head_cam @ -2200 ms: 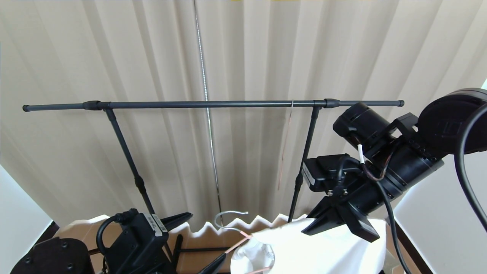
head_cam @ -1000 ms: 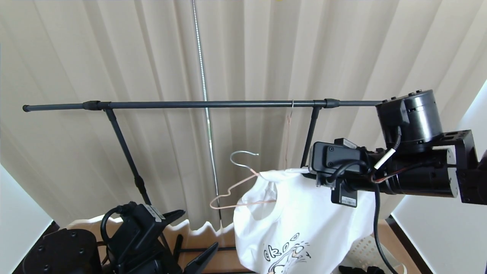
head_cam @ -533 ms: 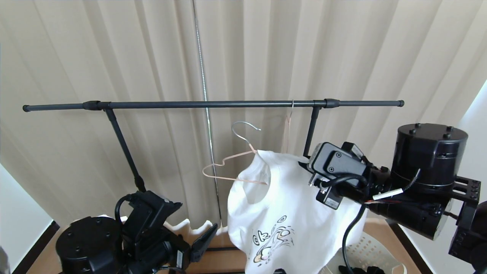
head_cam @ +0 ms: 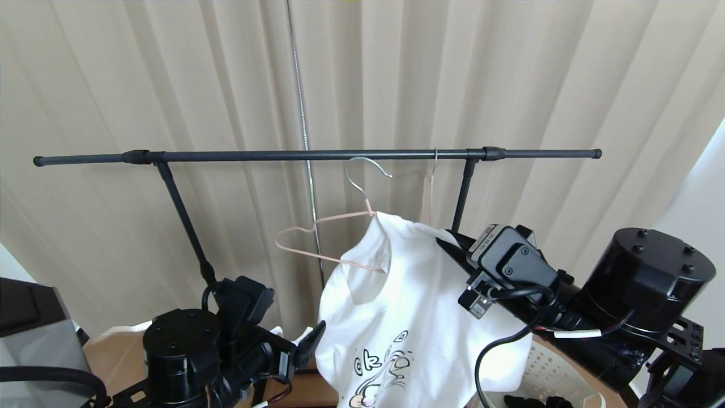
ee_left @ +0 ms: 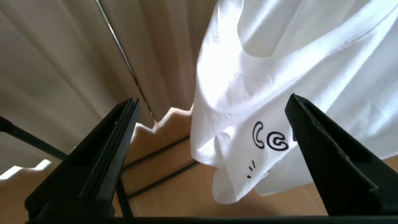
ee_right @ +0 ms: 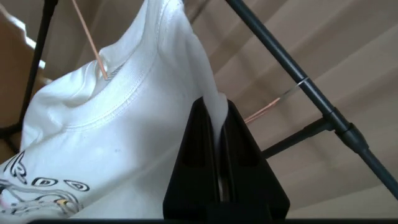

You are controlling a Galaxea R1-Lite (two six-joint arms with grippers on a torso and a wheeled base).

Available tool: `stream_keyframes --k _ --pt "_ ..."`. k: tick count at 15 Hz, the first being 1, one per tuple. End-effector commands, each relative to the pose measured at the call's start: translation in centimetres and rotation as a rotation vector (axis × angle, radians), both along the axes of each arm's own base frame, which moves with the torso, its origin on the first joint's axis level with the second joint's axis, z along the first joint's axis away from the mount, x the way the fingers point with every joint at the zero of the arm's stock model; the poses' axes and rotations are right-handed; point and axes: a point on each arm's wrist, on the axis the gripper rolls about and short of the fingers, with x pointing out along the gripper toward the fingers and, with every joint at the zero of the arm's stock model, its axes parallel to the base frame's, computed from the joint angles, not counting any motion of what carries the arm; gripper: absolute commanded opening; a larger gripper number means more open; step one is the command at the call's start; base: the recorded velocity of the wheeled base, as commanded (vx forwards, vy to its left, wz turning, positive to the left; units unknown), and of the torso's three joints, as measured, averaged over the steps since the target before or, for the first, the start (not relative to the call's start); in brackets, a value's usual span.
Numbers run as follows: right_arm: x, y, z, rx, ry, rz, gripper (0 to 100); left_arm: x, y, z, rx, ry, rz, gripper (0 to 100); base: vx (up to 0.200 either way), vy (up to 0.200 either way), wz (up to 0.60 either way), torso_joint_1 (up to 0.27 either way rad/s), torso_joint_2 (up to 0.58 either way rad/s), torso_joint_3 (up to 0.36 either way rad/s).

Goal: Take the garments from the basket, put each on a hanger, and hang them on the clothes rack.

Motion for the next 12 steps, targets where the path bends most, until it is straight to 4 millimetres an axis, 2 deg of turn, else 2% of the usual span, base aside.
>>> stream_keyframes --k 1,6,12 --pt "0.1 0.5 -1.3 -0.013 0.015 0.010 0 0.6 -0.4 -0.5 0.006 0.011 0.004 100 0.000 0.000 0.00 0.000 0.00 0.000" --pt "-0.2 1.0 -1.1 -0.002 0.003 0.027 0 1.9 -1.5 -0.3 -0.009 -0.001 0.043 100 0.000 0.000 0.00 0.000 0.00 0.000" --pt "-0.3 1.0 -0.7 0.009 -0.010 0.023 0 3.9 -4.7 0.0 -0.084 0.136 0.073 100 0.000 0.000 0.00 0.000 0.00 0.000"
